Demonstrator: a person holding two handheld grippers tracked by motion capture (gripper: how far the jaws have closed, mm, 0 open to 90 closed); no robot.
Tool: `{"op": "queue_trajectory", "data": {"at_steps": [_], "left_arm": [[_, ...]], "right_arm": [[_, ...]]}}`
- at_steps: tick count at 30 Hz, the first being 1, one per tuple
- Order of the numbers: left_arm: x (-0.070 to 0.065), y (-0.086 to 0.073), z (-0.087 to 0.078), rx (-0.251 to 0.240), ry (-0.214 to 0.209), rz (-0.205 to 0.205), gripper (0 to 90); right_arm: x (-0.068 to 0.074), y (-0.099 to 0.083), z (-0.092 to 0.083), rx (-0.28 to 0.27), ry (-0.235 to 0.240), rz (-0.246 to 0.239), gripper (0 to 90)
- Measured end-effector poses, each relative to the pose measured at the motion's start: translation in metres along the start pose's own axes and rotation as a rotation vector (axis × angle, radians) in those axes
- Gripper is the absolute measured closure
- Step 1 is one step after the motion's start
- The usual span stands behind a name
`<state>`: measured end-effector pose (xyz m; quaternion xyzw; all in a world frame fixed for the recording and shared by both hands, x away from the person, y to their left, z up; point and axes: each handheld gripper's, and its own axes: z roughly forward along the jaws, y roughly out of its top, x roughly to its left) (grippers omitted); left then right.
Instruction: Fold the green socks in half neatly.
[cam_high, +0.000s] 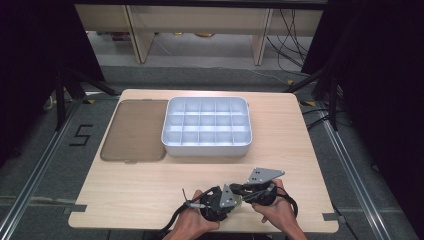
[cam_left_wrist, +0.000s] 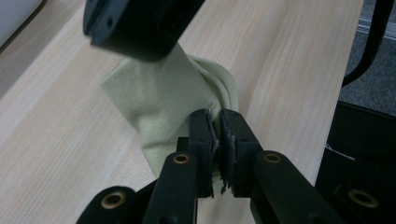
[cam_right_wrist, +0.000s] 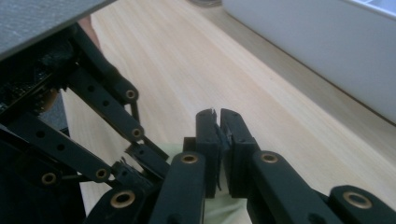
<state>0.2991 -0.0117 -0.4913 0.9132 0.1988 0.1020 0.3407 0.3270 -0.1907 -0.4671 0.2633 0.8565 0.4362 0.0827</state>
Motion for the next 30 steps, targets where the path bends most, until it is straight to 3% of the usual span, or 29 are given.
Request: {"op": "queue_trajectory", "data": {"at_steps": [1, 4, 5, 6, 9, 10, 11, 15, 18, 19, 20, 21, 22, 24, 26, 30], "left_arm": [[0.001, 0.000, 0.000, 0.007, 0.005, 0.009, 82.5], [0.001, 0.000, 0.000, 0.008, -0.002, 0.004, 82.3], [0.001, 0.000, -0.001, 0.012, 0.006, 0.012, 82.3], [0.002, 0.000, -0.001, 0.013, 0.006, 0.031, 82.0], [0.000, -0.001, 0.000, 0.001, -0.017, -0.010, 81.4], [0.000, 0.000, 0.000, -0.001, -0.013, -0.002, 81.2], [0.000, 0.000, -0.001, -0.007, -0.004, 0.019, 81.0], [0.001, -0.002, -0.003, -0.016, -0.014, -0.007, 79.9], [0.005, -0.004, -0.010, -0.051, -0.046, -0.051, 78.3], [0.012, -0.006, -0.020, -0.081, -0.074, -0.090, 78.1], [0.012, -0.006, -0.020, -0.081, -0.074, -0.090, 78.1], [0.016, -0.007, -0.026, -0.094, -0.067, -0.116, 78.1], [0.021, -0.008, -0.031, -0.099, -0.072, -0.110, 78.3], [0.026, -0.010, -0.034, -0.127, -0.070, -0.165, 78.5], [0.027, -0.010, -0.033, -0.131, -0.067, -0.190, 78.8], [0.016, -0.009, -0.018, -0.087, -0.091, -0.144, 79.7]], "right_arm": [[0.001, 0.000, 0.004, 0.002, 0.002, -0.023, 86.6], [-0.001, -0.004, 0.009, 0.035, -0.003, -0.032, 86.7], [-0.001, -0.004, 0.009, 0.035, -0.003, -0.032, 86.7], [-0.004, -0.009, 0.010, 0.073, -0.014, -0.012, 86.8], [-0.008, -0.016, 0.012, 0.114, -0.025, 0.007, 87.2], [-0.009, -0.019, 0.013, 0.132, -0.027, 0.010, 87.3], [-0.008, -0.022, 0.013, 0.128, -0.024, 0.031, 87.4], [-0.010, -0.023, 0.012, 0.123, -0.025, 0.022, 87.7], [-0.011, -0.024, 0.012, 0.118, -0.022, 0.029, 87.8], [-0.011, -0.024, 0.012, 0.117, -0.021, 0.031, 87.7], [-0.011, -0.024, 0.012, 0.117, -0.021, 0.031, 87.7], [-0.011, -0.025, 0.012, 0.118, -0.024, 0.028, 87.8], [-0.011, -0.024, 0.012, 0.119, -0.021, 0.035, 87.8], [-0.012, -0.025, 0.013, 0.111, -0.025, 0.024, 87.8], [-0.012, -0.025, 0.013, 0.108, -0.022, 0.020, 87.7], [-0.012, -0.025, 0.013, 0.107, -0.020, 0.023, 87.7]]}}
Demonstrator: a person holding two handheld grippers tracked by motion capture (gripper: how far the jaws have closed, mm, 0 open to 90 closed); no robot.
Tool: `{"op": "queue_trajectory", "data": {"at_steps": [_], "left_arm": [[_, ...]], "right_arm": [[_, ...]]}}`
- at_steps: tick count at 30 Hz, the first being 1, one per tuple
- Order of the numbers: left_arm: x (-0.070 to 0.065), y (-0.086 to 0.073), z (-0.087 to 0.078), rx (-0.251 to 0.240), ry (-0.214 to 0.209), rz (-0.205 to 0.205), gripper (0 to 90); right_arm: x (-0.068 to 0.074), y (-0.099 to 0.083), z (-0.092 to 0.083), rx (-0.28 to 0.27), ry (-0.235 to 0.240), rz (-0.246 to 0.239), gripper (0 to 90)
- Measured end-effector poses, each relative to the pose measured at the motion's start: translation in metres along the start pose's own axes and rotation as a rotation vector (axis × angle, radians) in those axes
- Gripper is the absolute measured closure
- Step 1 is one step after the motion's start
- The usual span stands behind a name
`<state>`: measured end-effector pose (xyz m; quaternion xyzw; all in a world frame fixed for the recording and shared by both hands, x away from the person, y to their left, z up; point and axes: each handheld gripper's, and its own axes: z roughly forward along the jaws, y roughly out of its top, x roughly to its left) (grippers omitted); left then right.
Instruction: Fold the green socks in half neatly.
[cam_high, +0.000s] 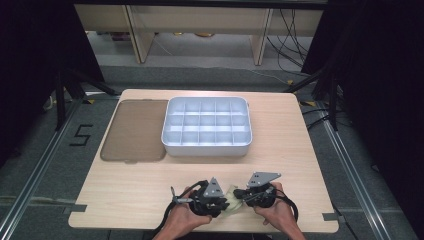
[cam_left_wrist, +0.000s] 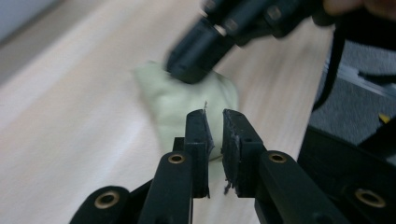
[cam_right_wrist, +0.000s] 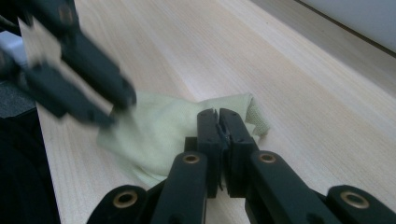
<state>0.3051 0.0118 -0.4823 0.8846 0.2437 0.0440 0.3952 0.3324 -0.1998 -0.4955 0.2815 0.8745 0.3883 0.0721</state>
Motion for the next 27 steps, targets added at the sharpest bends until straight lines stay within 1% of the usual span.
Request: {"op": "queue_trajectory", "data": {"at_steps": [1, 2, 3, 4, 5, 6, 7, 8, 9, 10, 11, 12, 13, 14, 16, 17, 18, 19, 20, 22, 23, 24, 25, 26, 27], "left_arm": [[-0.001, -0.001, 0.004, 0.023, -0.005, 0.025, 79.7], [-0.002, -0.001, 0.010, 0.092, 0.004, 0.119, 80.0], [-0.004, -0.003, 0.013, 0.100, 0.008, 0.127, 81.0], [-0.004, -0.003, 0.015, 0.095, 0.002, 0.124, 82.1], [-0.005, -0.004, 0.016, 0.084, -0.001, 0.102, 83.0], [-0.005, -0.004, 0.016, 0.093, 0.000, 0.100, 83.0], [-0.003, -0.004, 0.015, 0.098, 0.002, 0.122, 83.5], [-0.004, -0.005, 0.015, 0.093, 0.003, 0.113, 84.4], [-0.004, -0.005, 0.016, 0.089, 0.001, 0.113, 84.4], [-0.005, -0.006, 0.016, 0.090, -0.001, 0.088, 84.7], [-0.005, -0.006, 0.016, 0.090, -0.001, 0.088, 84.7], [-0.004, -0.006, 0.016, 0.089, 0.000, 0.093, 84.7], [-0.004, -0.006, 0.016, 0.089, -0.005, 0.089, 84.7], [-0.004, -0.006, 0.016, 0.086, -0.001, 0.084, 84.7], [-0.005, -0.006, 0.016, 0.089, -0.002, 0.087, 84.7], [-0.005, -0.006, 0.016, 0.090, -0.004, 0.090, 84.7], [-0.005, -0.006, 0.016, 0.092, -0.001, 0.088, 84.7], [-0.005, -0.006, 0.016, 0.093, 0.001, 0.088, 84.7], [-0.005, -0.006, 0.016, 0.089, -0.004, 0.087, 84.6], [-0.004, -0.006, 0.016, 0.082, 0.002, 0.109, 84.7], [-0.004, -0.006, 0.016, 0.080, 0.003, 0.107, 84.7], [-0.005, -0.006, 0.016, 0.088, 0.008, 0.100, 84.6], [-0.005, -0.006, 0.016, 0.089, 0.007, 0.102, 84.6], [-0.007, -0.006, 0.017, 0.068, 0.010, 0.078, 84.5], [-0.005, -0.006, 0.016, 0.093, 0.008, 0.108, 84.4]], "right_arm": [[0.000, 0.000, 0.000, 0.000, 0.000, 0.000, 87.7], [0.000, 0.000, 0.000, 0.002, -0.004, 0.002, 87.7], [0.000, 0.000, 0.000, 0.001, -0.002, 0.005, 87.7], [0.000, 0.000, 0.000, 0.002, -0.002, 0.005, 87.7], [0.000, 0.000, -0.001, 0.006, -0.007, 0.005, 87.7], [0.000, 0.000, -0.001, 0.006, -0.007, 0.005, 87.7], [0.000, -0.001, -0.001, 0.005, -0.005, 0.004, 87.7], [0.000, 0.000, -0.001, 0.004, -0.004, 0.007, 87.7], [0.000, 0.000, -0.001, 0.004, -0.004, 0.007, 87.7], [0.001, 0.000, -0.001, 0.006, -0.003, 0.020, 87.7], [0.001, 0.000, -0.001, 0.006, -0.003, 0.020, 87.7], [0.000, 0.000, 0.000, 0.002, -0.004, 0.005, 87.7], [-0.001, 0.000, -0.001, -0.003, -0.004, 0.011, 87.3], [-0.002, 0.001, -0.001, -0.005, -0.004, 0.009, 87.1], [-0.002, 0.002, -0.002, -0.006, -0.011, 0.014, 86.7], [-0.001, 0.002, -0.003, -0.008, -0.013, 0.027, 86.4], [-0.003, 0.003, -0.004, -0.020, -0.019, 0.017, 85.7], [-0.004, 0.003, -0.005, -0.023, -0.020, 0.024, 84.9], [-0.004, 0.004, -0.007, -0.038, -0.022, 0.026, 83.3], [-0.002, 0.005, -0.007, -0.041, -0.017, 0.030, 82.5], [0.000, 0.007, -0.008, -0.058, -0.027, 0.030, 81.4], [-0.001, 0.009, -0.008, -0.063, -0.023, 0.004, 80.4], [-0.001, 0.009, -0.008, -0.063, -0.023, 0.004, 80.4], [0.000, 0.009, -0.008, -0.064, -0.030, 0.027, 78.8], [-0.001, 0.009, -0.008, -0.063, -0.032, 0.031, 77.0]]}}
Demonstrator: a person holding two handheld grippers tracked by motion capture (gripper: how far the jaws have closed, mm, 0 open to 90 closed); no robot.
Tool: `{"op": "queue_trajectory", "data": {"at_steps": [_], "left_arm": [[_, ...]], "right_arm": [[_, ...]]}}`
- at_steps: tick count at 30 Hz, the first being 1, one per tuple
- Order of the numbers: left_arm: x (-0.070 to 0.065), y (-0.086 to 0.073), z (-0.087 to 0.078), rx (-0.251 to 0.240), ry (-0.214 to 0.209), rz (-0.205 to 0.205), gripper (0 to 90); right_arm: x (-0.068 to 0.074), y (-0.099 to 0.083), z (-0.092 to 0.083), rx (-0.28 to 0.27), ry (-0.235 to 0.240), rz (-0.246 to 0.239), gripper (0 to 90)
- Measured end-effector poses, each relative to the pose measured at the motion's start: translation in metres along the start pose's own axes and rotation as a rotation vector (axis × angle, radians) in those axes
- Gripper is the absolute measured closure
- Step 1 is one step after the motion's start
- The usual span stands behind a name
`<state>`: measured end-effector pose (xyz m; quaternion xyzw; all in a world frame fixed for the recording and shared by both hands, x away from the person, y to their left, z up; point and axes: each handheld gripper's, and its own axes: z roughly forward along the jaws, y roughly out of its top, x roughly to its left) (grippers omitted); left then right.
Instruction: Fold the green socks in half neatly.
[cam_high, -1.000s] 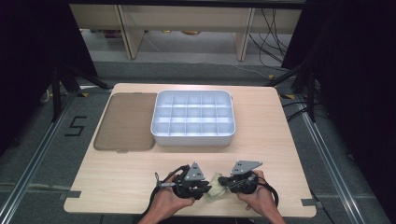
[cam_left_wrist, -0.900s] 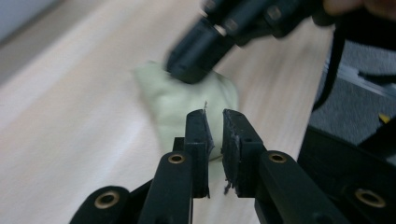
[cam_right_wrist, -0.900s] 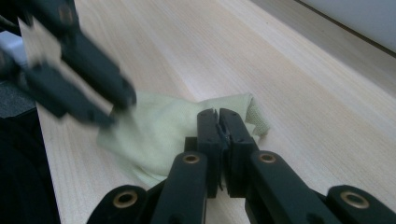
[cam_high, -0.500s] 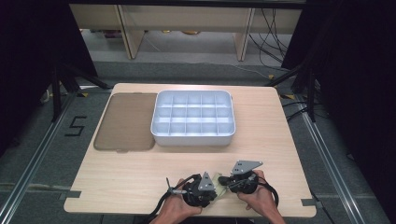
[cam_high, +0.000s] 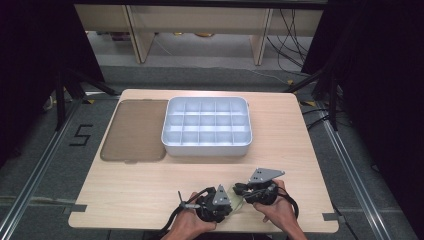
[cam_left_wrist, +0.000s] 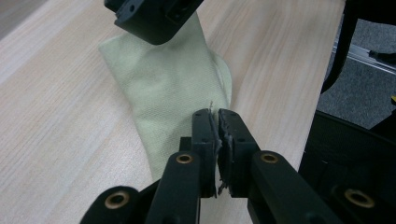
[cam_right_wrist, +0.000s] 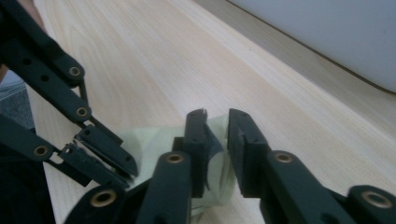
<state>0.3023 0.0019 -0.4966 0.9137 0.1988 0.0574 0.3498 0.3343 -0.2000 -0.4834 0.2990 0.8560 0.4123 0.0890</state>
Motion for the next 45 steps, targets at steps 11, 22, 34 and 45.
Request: {"op": "queue_trajectory", "data": {"at_steps": [11, 22, 34, 45], "left_arm": [[0.000, 0.000, 0.000, -0.003, 0.003, 0.009, 83.0], [-0.001, -0.002, 0.000, -0.007, 0.004, 0.007, 81.3], [-0.002, -0.001, 0.000, -0.007, 0.002, 0.002, 81.5], [-0.003, -0.001, 0.000, -0.006, 0.006, 0.005, 81.3]], "right_arm": [[-0.008, -0.004, 0.007, 0.048, -0.014, 0.076, 53.9], [-0.012, -0.008, 0.014, 0.092, -0.003, 0.124, 48.1], [-0.014, -0.010, 0.015, 0.069, 0.052, 0.185, 49.9], [-0.008, -0.011, 0.023, 0.100, 0.075, 0.203, 52.7]]}}
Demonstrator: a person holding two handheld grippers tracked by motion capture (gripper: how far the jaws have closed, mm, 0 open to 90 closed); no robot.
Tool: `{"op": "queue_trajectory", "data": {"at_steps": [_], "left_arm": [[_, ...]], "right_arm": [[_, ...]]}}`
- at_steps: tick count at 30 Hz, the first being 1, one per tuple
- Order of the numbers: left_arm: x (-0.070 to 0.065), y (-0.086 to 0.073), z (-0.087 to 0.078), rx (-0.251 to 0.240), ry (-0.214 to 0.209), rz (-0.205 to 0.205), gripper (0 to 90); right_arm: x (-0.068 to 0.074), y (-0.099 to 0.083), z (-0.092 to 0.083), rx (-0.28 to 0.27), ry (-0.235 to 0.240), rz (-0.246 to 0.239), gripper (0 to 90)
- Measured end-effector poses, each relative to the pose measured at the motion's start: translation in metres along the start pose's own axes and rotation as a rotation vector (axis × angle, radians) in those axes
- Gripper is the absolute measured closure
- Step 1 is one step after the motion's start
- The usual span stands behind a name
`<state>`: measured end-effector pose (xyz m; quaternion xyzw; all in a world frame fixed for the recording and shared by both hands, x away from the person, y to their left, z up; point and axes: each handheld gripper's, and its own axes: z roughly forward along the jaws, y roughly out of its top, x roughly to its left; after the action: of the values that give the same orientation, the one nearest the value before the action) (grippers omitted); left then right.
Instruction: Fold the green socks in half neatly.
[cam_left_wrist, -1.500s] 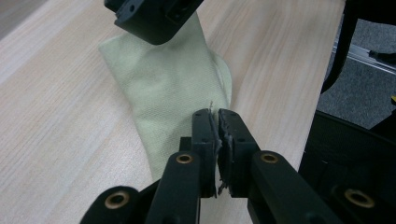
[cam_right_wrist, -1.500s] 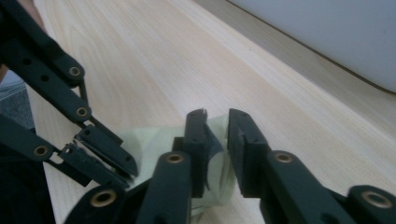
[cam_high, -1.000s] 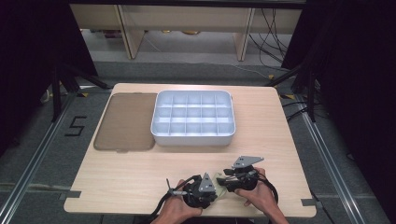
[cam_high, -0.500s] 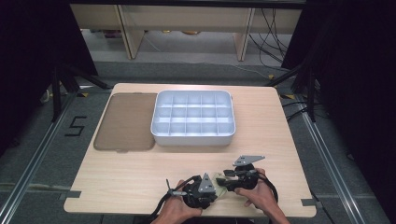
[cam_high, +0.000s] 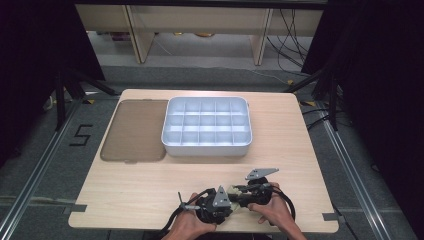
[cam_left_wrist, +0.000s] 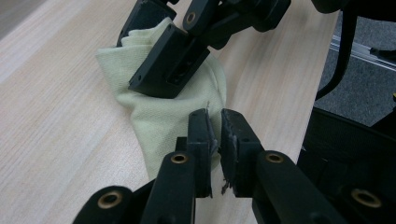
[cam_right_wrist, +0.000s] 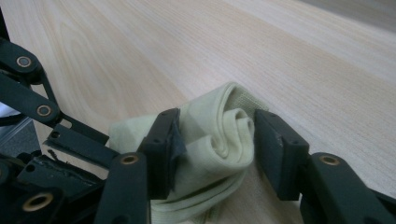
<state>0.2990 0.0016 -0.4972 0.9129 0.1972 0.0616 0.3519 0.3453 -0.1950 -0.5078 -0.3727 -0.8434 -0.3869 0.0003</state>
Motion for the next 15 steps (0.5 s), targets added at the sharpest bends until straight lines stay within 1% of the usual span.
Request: {"op": "queue_trajectory", "data": {"at_steps": [1, 3, 4, 5, 6, 7, 8, 9, 10, 11, 12, 13, 14, 15], "left_arm": [[-0.0005, -0.0001, 0.0001, 0.001, -0.001, -0.008, 81.1], [-0.0010, 0.0002, 0.0005, 0.001, -0.003, -0.008, 80.5], [-0.0015, 0.0004, 0.0021, -0.024, 0.008, -0.015, 79.7], [-0.0029, 0.0000, 0.0019, -0.018, 0.001, -0.037, 79.7], [-0.0016, 0.0004, 0.0014, -0.019, 0.008, -0.009, 79.3], [-0.0018, 0.0002, 0.0009, -0.015, -0.002, -0.008, 79.1], [-0.0002, 0.0003, -0.0005, 0.002, -0.005, 0.014, 78.5], [-0.0005, 0.0001, -0.0005, -0.003, -0.009, 0.008, 77.3], [0.0003, -0.0001, -0.0010, 0.002, -0.020, 0.007, 76.0], [-0.0008, -0.0008, -0.0025, -0.007, -0.022, -0.009, 73.9], [-0.0022, -0.0008, -0.0016, -0.047, -0.022, -0.028, 71.5], [-0.0025, -0.0015, -0.0032, -0.055, -0.020, -0.042, 69.6], [-0.0021, -0.0026, -0.0057, -0.068, -0.020, -0.052, 66.9], [-0.0012, -0.0035, -0.0078, -0.077, -0.018, -0.058, 63.7]], "right_arm": [[0.0006, -0.0003, 0.0004, -0.004, 0.001, -0.001, 54.0], [-0.0005, -0.0010, 0.0011, -0.007, 0.015, 0.008, 57.2], [-0.0020, -0.0018, 0.0011, -0.009, 0.034, 0.024, 60.7], [-0.0020, -0.0018, 0.0011, -0.009, 0.034, 0.024, 60.7], [-0.0034, -0.0031, 0.0013, -0.015, 0.045, 0.033, 62.2], [-0.0042, -0.0038, 0.0013, -0.018, 0.062, 0.045, 63.1], [-0.0043, -0.0040, 0.0010, -0.018, 0.059, 0.050, 64.5], [-0.0042, -0.0040, 0.0012, -0.018, 0.061, 0.047, 65.5], [-0.0041, -0.0039, 0.0012, -0.017, 0.063, 0.043, 66.3], [-0.0036, -0.0039, 0.0011, -0.020, 0.066, 0.043, 67.3], [-0.0013, -0.0043, 0.0009, -0.017, 0.066, 0.062, 68.3], [-0.0026, -0.0044, 0.0015, -0.030, 0.064, 0.040, 69.0], [-0.0024, -0.0043, 0.0013, -0.027, 0.074, 0.035, 69.7], [-0.0018, -0.0044, 0.0011, -0.032, 0.070, 0.032, 70.2]]}}
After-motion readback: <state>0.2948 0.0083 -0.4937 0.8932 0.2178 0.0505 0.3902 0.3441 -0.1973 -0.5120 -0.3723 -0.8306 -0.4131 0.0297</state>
